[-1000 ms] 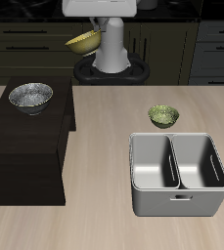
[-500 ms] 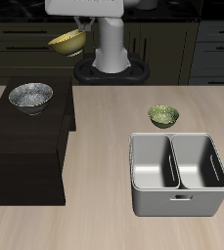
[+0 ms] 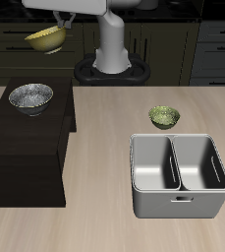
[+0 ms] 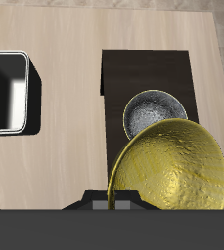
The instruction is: Stack the yellow bowl on the black bowl
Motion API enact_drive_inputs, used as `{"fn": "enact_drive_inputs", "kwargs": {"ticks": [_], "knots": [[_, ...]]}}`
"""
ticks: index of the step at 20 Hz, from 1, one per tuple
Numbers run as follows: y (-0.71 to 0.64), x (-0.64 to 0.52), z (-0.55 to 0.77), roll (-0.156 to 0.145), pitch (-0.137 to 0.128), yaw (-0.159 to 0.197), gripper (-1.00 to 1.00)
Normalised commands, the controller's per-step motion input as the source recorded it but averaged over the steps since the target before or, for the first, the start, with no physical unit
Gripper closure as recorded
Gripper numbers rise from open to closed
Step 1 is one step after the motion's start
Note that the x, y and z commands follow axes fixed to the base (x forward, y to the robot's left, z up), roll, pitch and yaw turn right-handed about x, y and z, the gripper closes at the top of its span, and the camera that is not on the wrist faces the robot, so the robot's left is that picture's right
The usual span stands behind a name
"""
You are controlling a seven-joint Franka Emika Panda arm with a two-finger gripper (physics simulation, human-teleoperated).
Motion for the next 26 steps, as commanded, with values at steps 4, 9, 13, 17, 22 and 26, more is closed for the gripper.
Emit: {"fn": "enact_drive_inputs", "kwargs": {"ticks": [4, 9, 13, 17, 22, 26], "knots": [[-0.23, 0.27, -0.03, -0.034, 0.018, -0.022, 1.0], [-0.2, 0.2, 0.03, -0.035, -0.005, -0.006, 1.0], [-0.22, 0.24, -0.01, -0.03, -0.01, -0.008, 1.0], [-0.21, 0.21, 0.01, -0.039, -0.013, -0.006, 1.0], [-0.08, 0.16, -0.02, 0.015, -0.003, 0.009, 1.0], [-0.02, 0.2, -0.09, 0.074, 0.032, 0.013, 1.0]]}}
